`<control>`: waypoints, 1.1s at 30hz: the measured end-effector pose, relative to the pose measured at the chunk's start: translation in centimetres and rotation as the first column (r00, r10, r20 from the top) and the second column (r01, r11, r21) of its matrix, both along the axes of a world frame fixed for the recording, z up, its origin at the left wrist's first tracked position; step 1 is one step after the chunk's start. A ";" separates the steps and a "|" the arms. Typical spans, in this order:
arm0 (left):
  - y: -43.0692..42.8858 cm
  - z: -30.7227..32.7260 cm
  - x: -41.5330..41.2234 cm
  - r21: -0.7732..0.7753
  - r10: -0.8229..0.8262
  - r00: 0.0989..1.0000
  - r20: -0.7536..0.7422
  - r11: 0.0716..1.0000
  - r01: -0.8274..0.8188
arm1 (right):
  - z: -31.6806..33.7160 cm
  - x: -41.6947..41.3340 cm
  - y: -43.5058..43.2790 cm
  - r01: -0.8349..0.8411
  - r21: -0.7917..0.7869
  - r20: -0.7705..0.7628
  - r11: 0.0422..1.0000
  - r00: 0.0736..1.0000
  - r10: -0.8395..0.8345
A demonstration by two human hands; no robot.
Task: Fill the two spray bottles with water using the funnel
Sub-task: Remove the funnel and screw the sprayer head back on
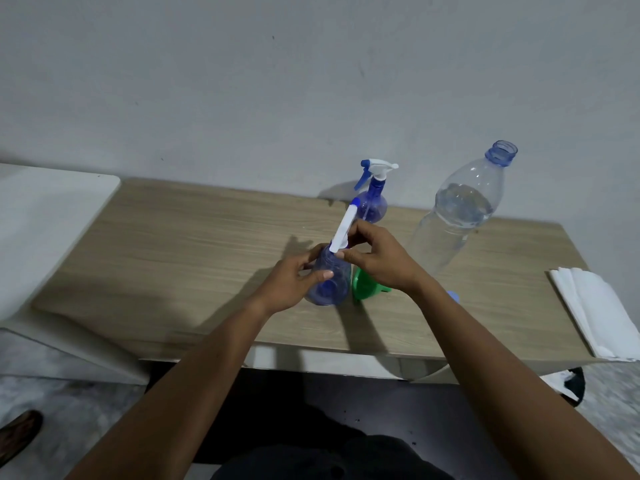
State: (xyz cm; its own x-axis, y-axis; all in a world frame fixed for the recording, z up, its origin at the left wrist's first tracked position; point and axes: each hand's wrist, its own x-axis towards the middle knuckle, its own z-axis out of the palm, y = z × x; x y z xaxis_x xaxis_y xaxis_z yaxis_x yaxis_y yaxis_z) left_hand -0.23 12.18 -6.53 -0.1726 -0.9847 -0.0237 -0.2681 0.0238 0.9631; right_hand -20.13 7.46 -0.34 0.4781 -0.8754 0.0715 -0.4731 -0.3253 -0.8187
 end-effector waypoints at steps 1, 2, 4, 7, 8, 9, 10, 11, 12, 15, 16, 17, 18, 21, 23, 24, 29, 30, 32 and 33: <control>-0.1 0.0 0.0 -0.001 0.001 1.000 -0.001 1.000 -0.001 | -0.1 0.2 0.1 0.018 -0.011 0.020 1.000 1.000 -0.018; -0.1 -0.1 0.0 0.004 0.003 1.000 -0.002 1.000 -0.003 | -0.2 0.4 0.3 0.036 -0.022 0.036 0.999 0.999 -0.036; -0.2 -0.1 0.1 0.024 0.008 1.000 -0.004 1.000 -0.008 | -0.3 0.8 0.4 0.078 -0.035 0.058 0.996 0.995 -0.076; -0.3 -0.1 0.2 0.042 0.010 1.000 0.003 0.999 -0.010 | -0.7 0.7 0.3 0.137 -0.034 0.075 0.990 0.988 -0.134; -0.2 0.1 0.1 0.038 0.012 1.000 0.009 0.999 -0.012 | -0.7 0.6 0.3 0.147 -0.027 0.077 0.989 0.986 -0.145; -0.2 0.1 0.1 0.031 0.014 1.000 0.013 0.999 -0.014 | -0.7 0.3 0.3 0.145 -0.014 0.084 0.989 0.986 -0.144; -0.2 0.2 0.1 0.023 0.012 1.000 0.011 1.000 -0.012 | -0.6 0.0 0.3 0.130 0.004 0.092 0.991 0.987 -0.130; -0.2 0.2 0.1 0.016 0.010 1.000 0.005 1.000 -0.011 | -0.5 -0.3 0.2 0.108 0.024 0.092 0.994 0.990 -0.110; -0.2 0.2 0.1 0.019 0.010 1.000 0.000 1.000 -0.010 | -0.3 -0.6 0.1 0.079 0.039 0.081 0.996 0.993 -0.082; -0.2 0.4 0.1 0.041 -0.003 1.000 -0.024 0.999 0.004 | 0.3 -1.2 -0.2 -0.020 0.040 0.020 0.999 1.000 0.019; -0.2 0.4 0.1 0.036 -0.006 1.000 -0.023 0.999 0.007 | 0.4 -1.2 -0.3 -0.043 0.029 -0.004 0.999 0.999 0.043; -0.2 0.5 0.1 0.030 -0.009 1.000 -0.021 1.000 0.009 | 0.5 -1.2 -0.4 -0.059 0.017 -0.027 0.998 0.998 0.059; -0.2 0.6 0.2 0.022 -0.008 1.000 -0.021 1.000 0.009 | 0.6 -1.1 -0.5 -0.072 0.007 -0.044 0.997 0.996 0.072; -0.1 0.6 0.1 0.019 0.006 1.000 -0.025 1.000 -0.005 | 0.7 -0.9 -0.6 -0.099 -0.021 -0.083 0.995 0.992 0.097; -0.1 0.6 0.1 0.018 0.013 0.999 -0.031 1.000 -0.012 | 0.6 -0.8 -0.6 -0.090 -0.031 -0.096 0.995 0.992 0.086; -0.1 0.5 0.1 0.021 0.019 0.999 -0.036 1.000 -0.019 | 0.4 -0.7 -0.5 -0.074 -0.034 -0.097 0.997 0.993 0.070; -0.3 0.2 0.0 0.017 0.027 0.999 -0.042 0.999 -0.027 | 0.0 -0.3 0.2 -0.018 -0.097 -0.034 0.995 0.999 0.015; -0.3 0.3 0.1 0.018 0.024 0.999 -0.038 1.000 -0.024 | 0.0 -0.2 0.4 -0.011 -0.108 -0.017 0.994 1.000 0.009; -0.4 0.5 0.1 0.028 0.018 0.999 -0.034 0.999 -0.017 | 0.0 -0.1 0.8 0.005 -0.122 0.010 0.993 1.000 -0.003; -0.4 0.6 0.1 0.033 0.018 0.999 -0.033 0.999 -0.017 | 0.0 0.0 1.1 0.012 -0.126 0.020 0.992 1.000 -0.010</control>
State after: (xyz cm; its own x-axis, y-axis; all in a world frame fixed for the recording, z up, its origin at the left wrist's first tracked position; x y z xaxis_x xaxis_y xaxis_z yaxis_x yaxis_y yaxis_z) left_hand -0.10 11.75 -5.93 -0.1569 -0.9863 -0.0509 -0.2359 -0.0126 0.9717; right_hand -20.12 8.52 -0.36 0.4661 -0.8638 0.1912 -0.4615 -0.4217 -0.7805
